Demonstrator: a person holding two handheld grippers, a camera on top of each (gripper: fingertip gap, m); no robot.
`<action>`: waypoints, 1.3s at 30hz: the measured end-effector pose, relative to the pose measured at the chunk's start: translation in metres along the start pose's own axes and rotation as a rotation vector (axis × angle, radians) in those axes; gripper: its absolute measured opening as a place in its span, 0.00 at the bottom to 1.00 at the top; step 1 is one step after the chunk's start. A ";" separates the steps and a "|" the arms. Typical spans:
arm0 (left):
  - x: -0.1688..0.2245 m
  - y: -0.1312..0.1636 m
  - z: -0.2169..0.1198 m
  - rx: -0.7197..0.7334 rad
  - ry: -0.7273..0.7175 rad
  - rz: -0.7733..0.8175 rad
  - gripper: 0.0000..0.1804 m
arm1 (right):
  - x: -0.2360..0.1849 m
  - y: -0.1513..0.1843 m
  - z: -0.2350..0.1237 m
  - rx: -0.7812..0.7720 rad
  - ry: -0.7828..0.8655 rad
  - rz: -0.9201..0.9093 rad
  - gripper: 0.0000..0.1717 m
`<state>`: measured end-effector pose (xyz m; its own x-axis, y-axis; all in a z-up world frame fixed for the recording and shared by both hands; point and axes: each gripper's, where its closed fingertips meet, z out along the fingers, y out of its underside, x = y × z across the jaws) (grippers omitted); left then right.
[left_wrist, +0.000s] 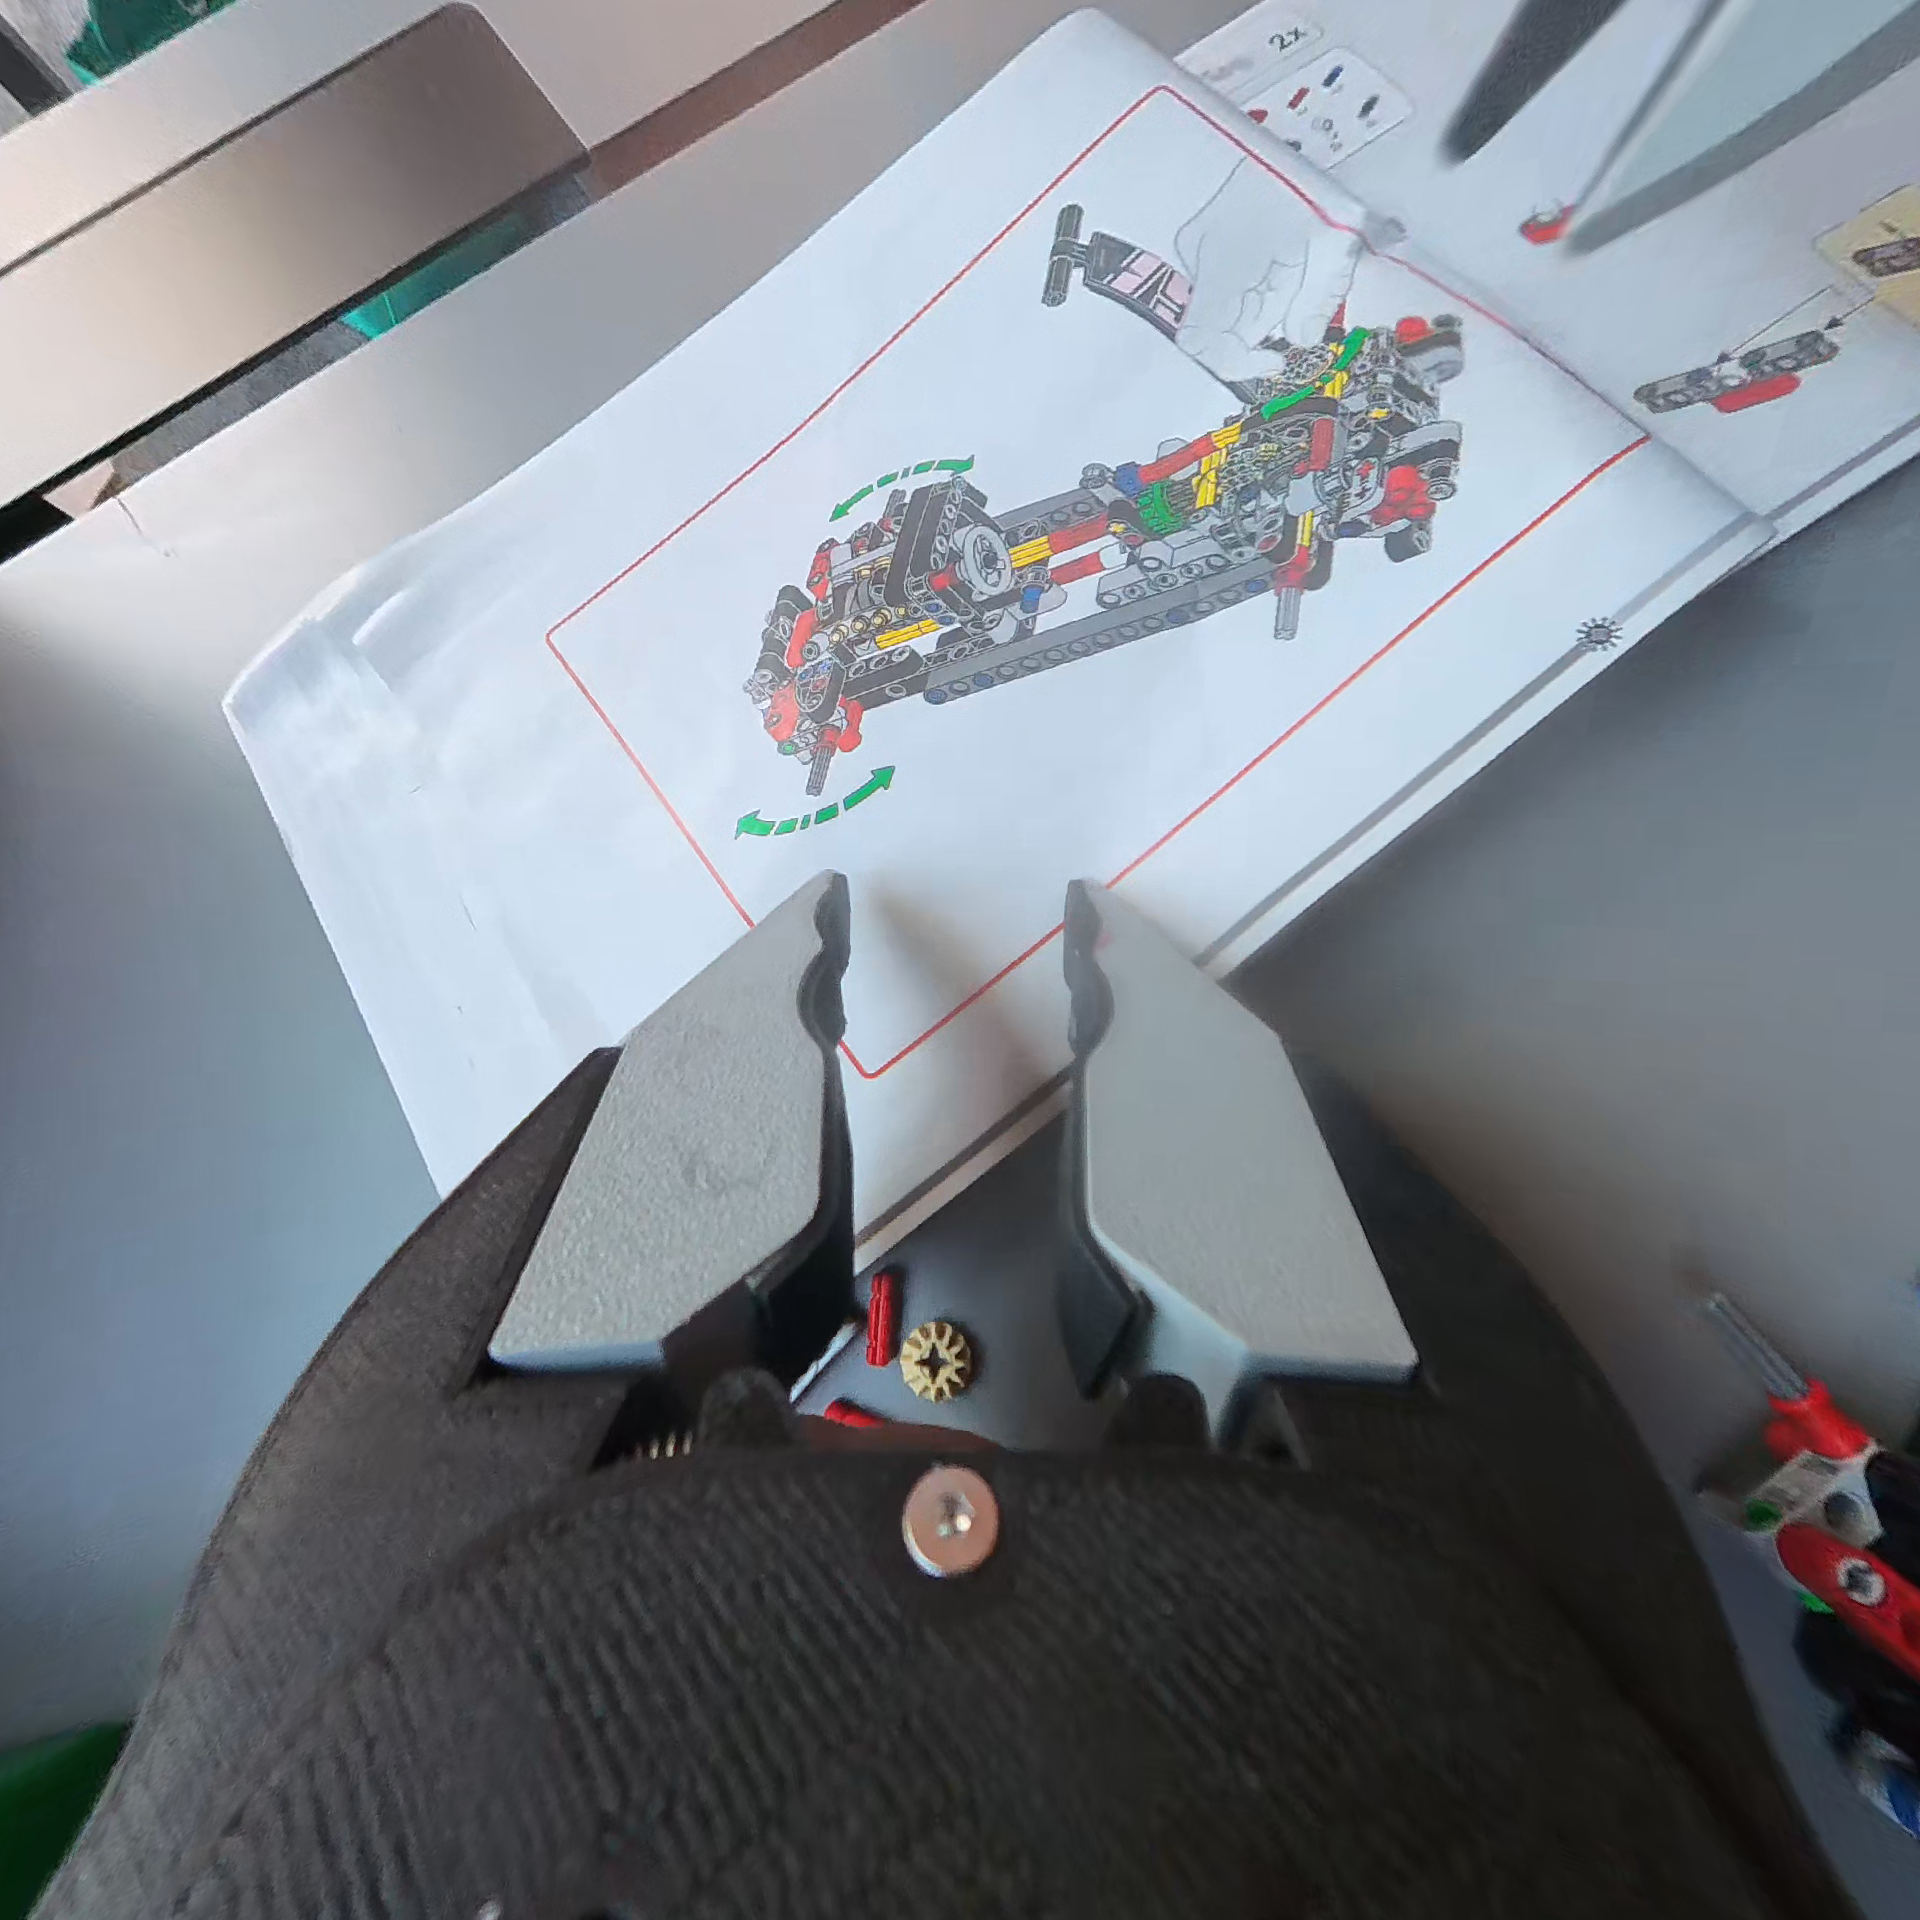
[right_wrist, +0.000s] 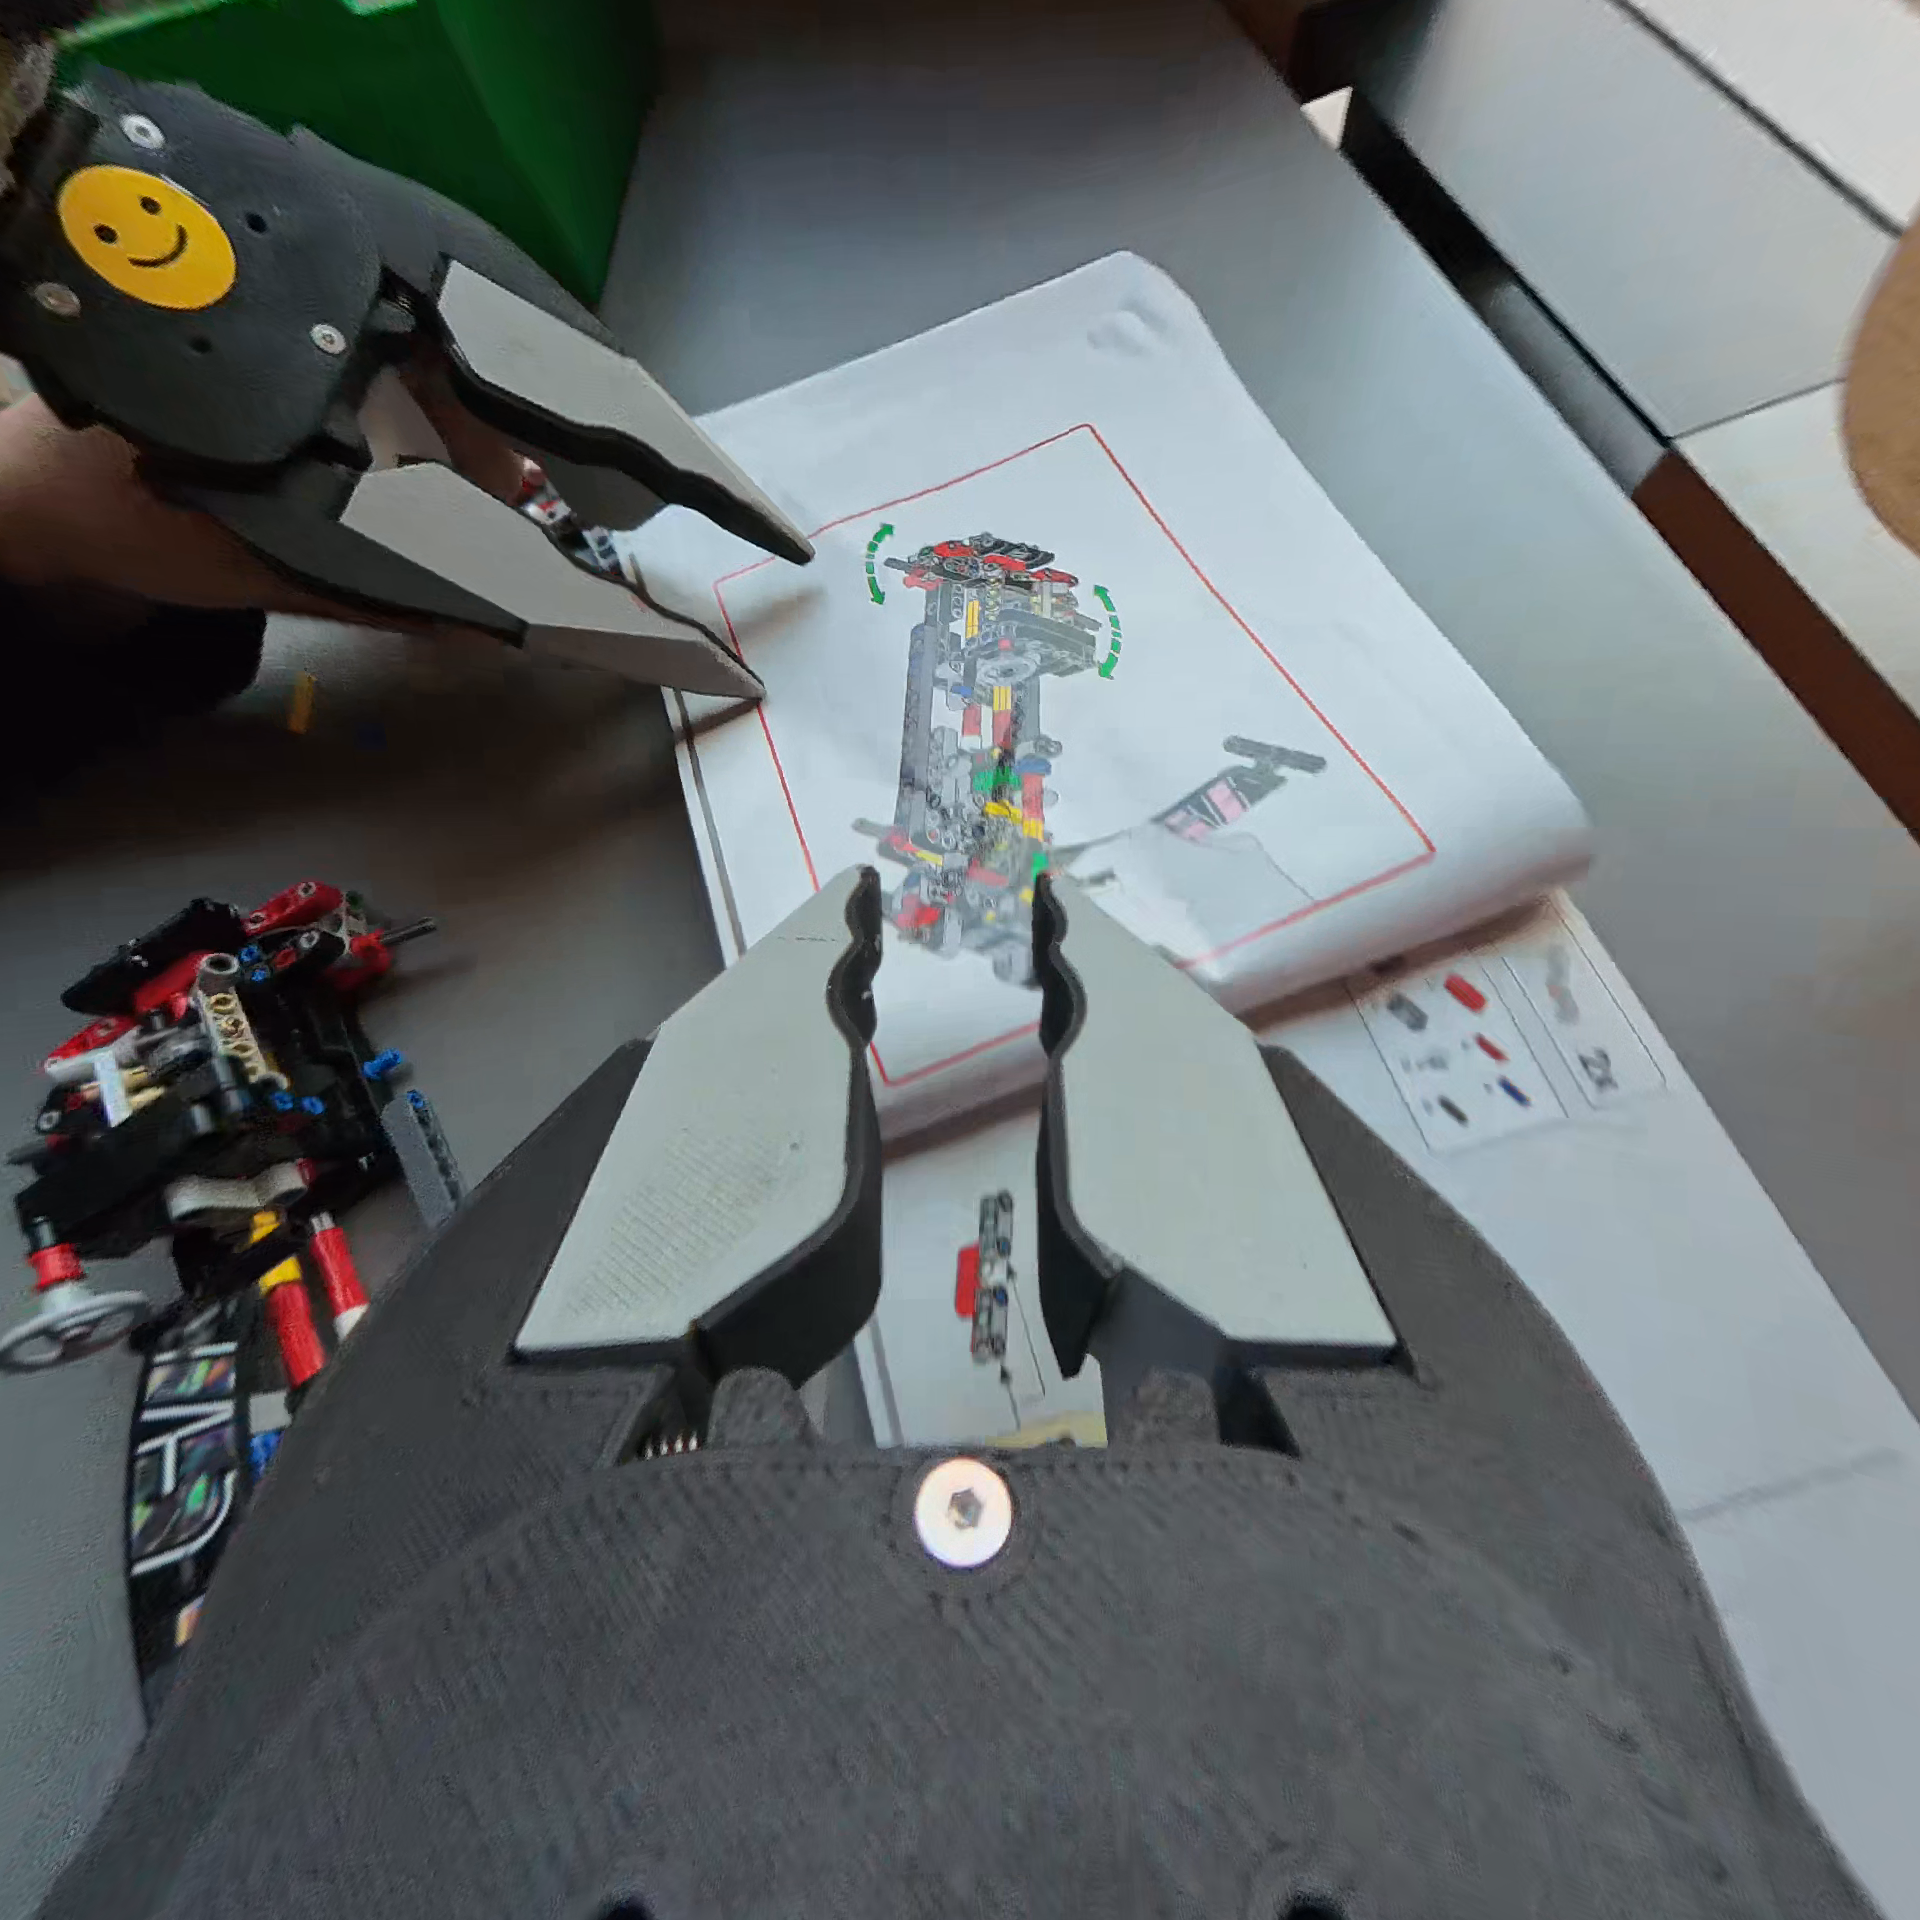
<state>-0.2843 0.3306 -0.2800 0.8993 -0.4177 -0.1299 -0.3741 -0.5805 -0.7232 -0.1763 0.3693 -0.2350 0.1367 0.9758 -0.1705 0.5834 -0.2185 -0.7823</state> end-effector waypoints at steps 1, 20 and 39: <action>0.000 -0.001 -0.001 0.003 -0.004 0.004 0.22 | 0.002 0.004 -0.014 0.034 0.023 0.015 0.16; -0.026 -0.057 -0.043 0.349 -0.082 -0.232 0.24 | 0.018 0.065 -0.096 0.361 0.313 0.020 0.27; -0.034 -0.045 -0.050 0.318 -0.163 -0.162 0.24 | 0.028 0.045 -0.124 0.496 0.463 -0.031 0.29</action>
<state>-0.3095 0.3363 -0.2095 0.9746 -0.2074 -0.0844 -0.1587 -0.3739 -0.9138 -0.0474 0.3862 -0.2008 0.5190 0.8537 0.0439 0.1709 -0.0533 -0.9838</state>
